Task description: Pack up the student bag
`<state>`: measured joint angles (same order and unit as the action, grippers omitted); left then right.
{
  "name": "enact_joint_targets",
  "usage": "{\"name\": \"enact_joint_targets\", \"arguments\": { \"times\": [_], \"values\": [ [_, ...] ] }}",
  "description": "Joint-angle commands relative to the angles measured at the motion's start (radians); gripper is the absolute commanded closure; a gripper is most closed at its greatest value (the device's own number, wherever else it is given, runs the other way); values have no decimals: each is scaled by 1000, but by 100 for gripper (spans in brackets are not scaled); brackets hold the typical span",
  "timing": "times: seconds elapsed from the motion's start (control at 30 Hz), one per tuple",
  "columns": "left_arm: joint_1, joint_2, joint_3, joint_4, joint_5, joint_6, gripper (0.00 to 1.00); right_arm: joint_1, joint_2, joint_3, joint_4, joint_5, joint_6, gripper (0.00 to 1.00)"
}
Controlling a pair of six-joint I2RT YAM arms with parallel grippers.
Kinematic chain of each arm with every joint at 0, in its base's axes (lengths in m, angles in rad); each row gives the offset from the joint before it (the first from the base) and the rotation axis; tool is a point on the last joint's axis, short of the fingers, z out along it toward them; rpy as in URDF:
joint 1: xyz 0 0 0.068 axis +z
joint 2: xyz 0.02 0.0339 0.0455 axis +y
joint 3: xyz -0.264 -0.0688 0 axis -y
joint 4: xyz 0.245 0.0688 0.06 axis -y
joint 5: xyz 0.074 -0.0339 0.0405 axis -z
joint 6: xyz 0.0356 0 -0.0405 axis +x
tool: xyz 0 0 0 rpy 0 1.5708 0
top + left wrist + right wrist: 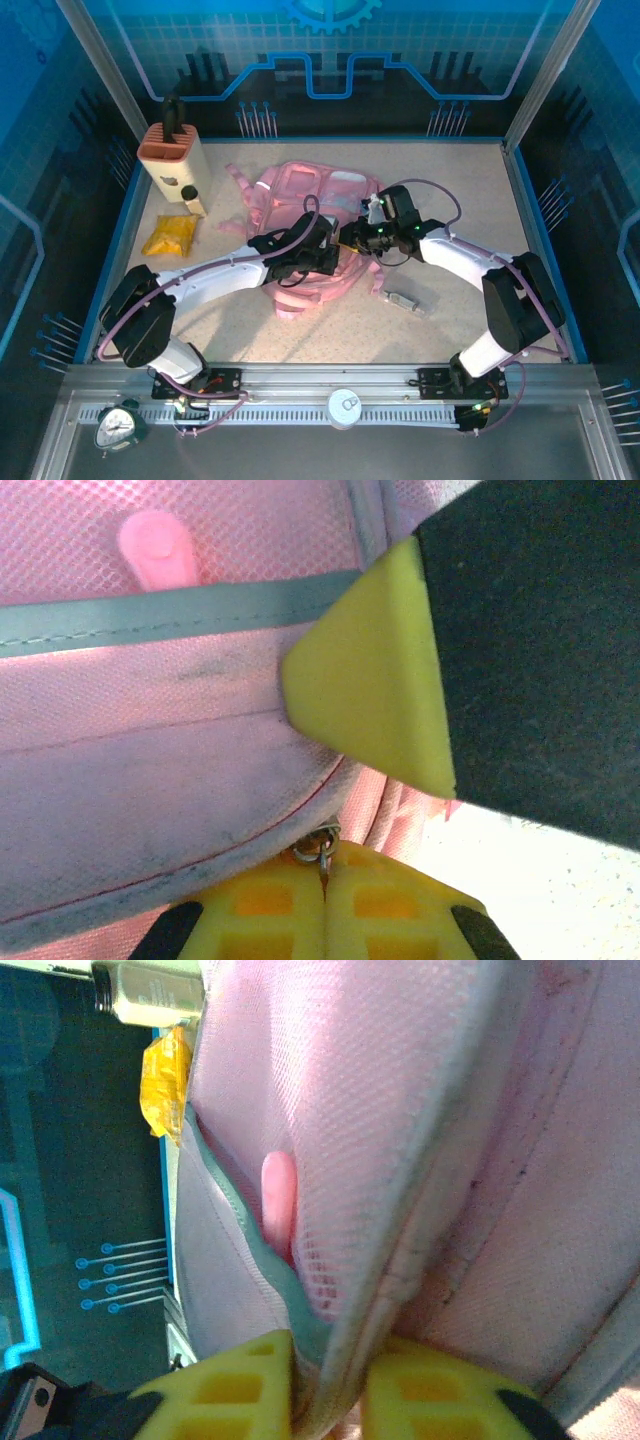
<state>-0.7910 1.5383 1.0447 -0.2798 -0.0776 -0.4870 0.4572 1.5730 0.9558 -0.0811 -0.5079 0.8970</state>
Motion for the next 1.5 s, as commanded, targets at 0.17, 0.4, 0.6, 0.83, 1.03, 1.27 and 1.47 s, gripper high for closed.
{"name": "enact_joint_targets", "arguments": {
  "times": [0.17, 0.4, 0.6, 0.83, 1.03, 1.27, 1.47],
  "values": [
    [7, -48, 40, -162, -146, 77, 100, -87, -23, 17, -67, 33, -124, 100],
    [162, -167, -92, -168, -114, 65, 100, -180, -3, 98, -152, -4, -232, 100],
    [199, -178, -115, -133, -11, 57, 100, -208, 105, 259, -229, 20, -316, 100],
    [84, -30, 7, -59, 11, 22, 100, -215, 222, 453, -313, 21, -342, 76],
    [43, 47, 76, -9, 12, 6, 100, -230, 54, 327, -389, 94, -306, 53],
    [33, 80, 99, 41, 51, -3, 100, -172, -84, 95, -229, 31, -103, 44],
    [27, 91, 107, 42, 60, 0, 100, -102, -14, 55, -59, 27, 43, 40]
  ]
}}
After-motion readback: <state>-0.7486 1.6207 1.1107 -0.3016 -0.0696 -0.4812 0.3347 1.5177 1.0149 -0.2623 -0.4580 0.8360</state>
